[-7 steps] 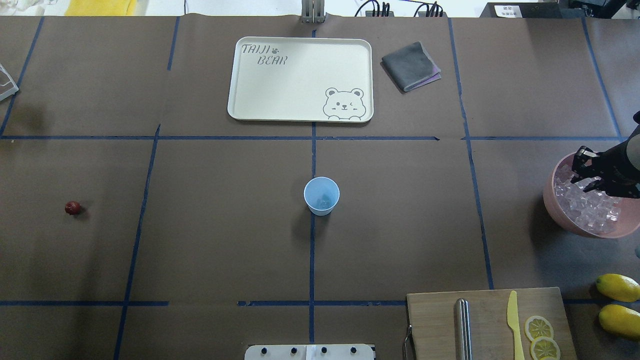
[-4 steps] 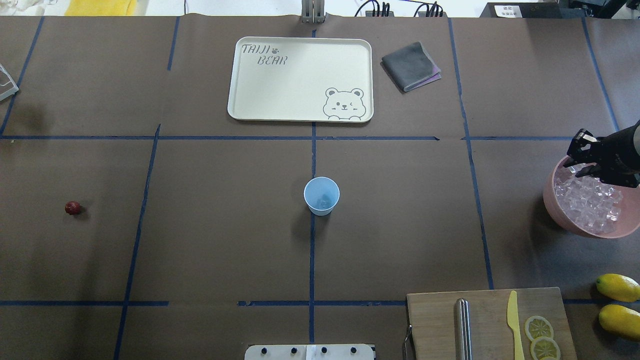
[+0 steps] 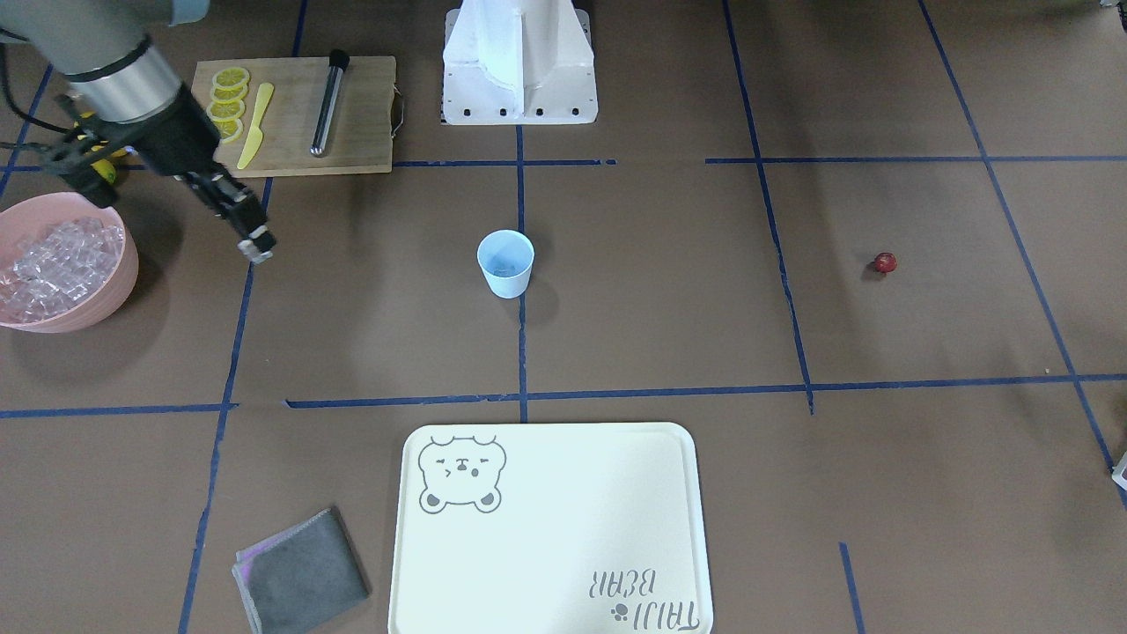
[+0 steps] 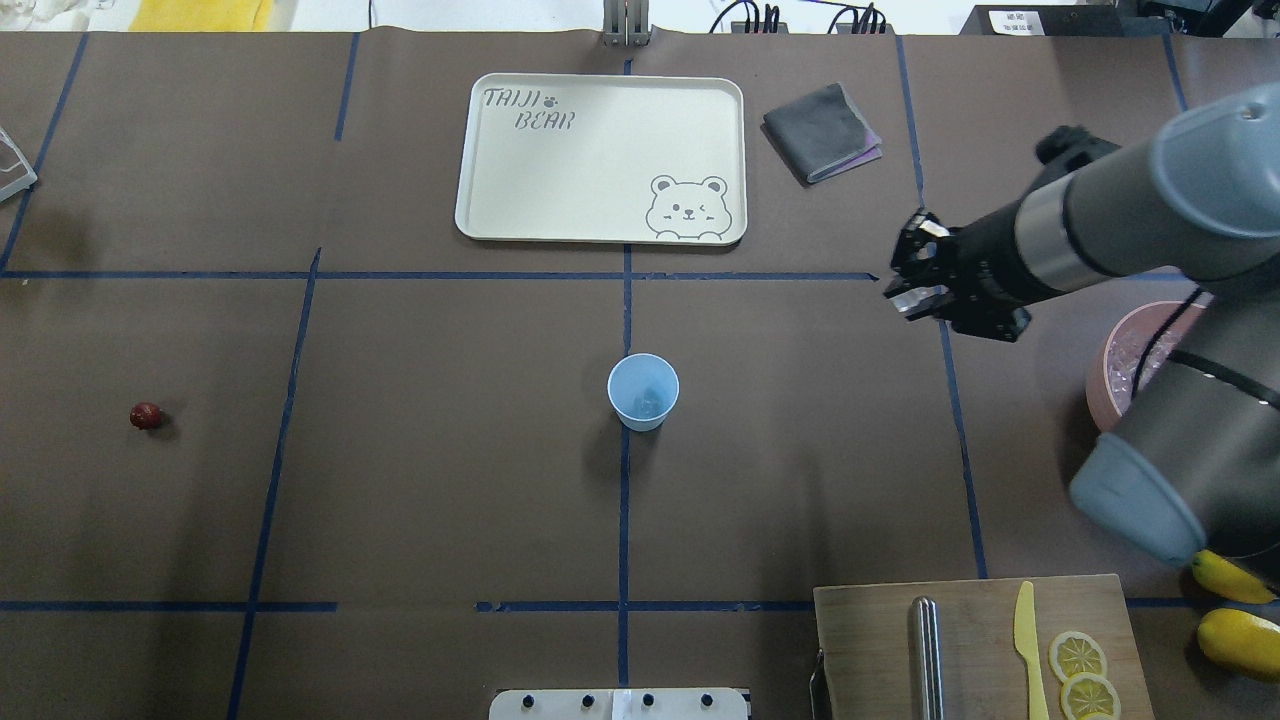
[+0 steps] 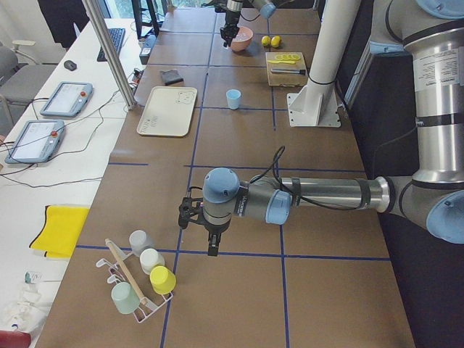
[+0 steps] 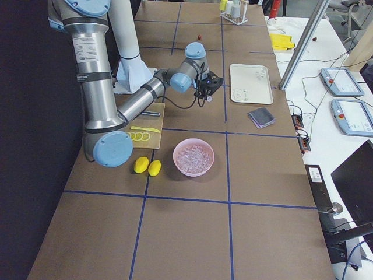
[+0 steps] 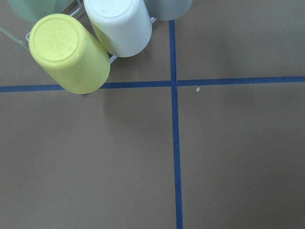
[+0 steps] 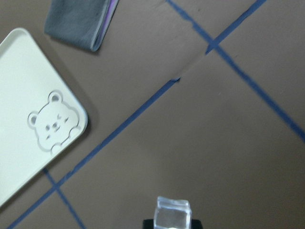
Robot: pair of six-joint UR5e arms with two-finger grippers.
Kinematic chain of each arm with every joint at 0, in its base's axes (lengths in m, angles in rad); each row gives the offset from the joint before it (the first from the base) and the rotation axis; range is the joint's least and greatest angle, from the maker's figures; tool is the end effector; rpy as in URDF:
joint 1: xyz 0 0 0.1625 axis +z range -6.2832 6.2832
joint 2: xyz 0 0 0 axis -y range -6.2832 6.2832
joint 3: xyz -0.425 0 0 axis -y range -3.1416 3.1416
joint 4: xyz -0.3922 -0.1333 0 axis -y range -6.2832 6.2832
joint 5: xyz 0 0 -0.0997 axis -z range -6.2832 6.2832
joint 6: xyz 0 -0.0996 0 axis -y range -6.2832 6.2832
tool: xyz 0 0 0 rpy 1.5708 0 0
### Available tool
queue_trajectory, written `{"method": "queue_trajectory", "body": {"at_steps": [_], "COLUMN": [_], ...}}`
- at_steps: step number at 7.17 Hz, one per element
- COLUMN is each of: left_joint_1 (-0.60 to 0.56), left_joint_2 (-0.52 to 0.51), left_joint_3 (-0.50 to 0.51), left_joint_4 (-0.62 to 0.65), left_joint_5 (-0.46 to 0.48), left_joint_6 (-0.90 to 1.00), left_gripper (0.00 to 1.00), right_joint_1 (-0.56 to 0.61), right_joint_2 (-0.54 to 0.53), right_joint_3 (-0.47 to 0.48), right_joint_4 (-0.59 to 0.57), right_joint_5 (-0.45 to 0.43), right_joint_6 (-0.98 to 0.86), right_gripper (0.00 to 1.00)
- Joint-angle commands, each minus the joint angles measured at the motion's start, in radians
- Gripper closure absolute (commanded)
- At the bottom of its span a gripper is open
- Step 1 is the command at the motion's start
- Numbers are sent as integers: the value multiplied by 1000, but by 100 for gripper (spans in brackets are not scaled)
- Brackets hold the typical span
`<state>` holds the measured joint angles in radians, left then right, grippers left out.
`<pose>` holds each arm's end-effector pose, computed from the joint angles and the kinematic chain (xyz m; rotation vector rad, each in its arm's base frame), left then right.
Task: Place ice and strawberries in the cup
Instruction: 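Carry the ice cube with the right gripper over the light-blue cup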
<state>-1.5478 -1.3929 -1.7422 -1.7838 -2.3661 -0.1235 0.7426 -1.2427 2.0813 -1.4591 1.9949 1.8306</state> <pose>-0.0523 -0.4302 0.6311 0.1369 0.8044 -0.0128 -0.3287 -0.4271 0.2448 -0.1600 -1.0242 0.7125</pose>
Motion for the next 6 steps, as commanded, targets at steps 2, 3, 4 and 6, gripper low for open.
{"method": "queue_trajectory", "body": {"at_steps": [2, 3, 4, 6], "left_joint_1": [0, 0, 0, 0], "left_joint_2": [37, 46, 52, 52], "left_joint_3": [-35, -46, -49, -53], "left_joint_4": [1, 1, 1, 1], "left_joint_5": [-41, -41, -42, -42], "left_joint_6": [-2, -2, -2, -2], "left_gripper": [0, 0, 0, 0], "right_joint_1": [-207, -227, -247, -267], "right_joint_2": [268, 308, 337, 379], "right_joint_3": [-116, -169, -216, -307], "right_joint_4": [-110, -110, -107, -62], "right_joint_5": [-110, -126, -163, -174], "right_joint_6": [21, 19, 16, 16], "right_gripper": [100, 100, 99, 95]}}
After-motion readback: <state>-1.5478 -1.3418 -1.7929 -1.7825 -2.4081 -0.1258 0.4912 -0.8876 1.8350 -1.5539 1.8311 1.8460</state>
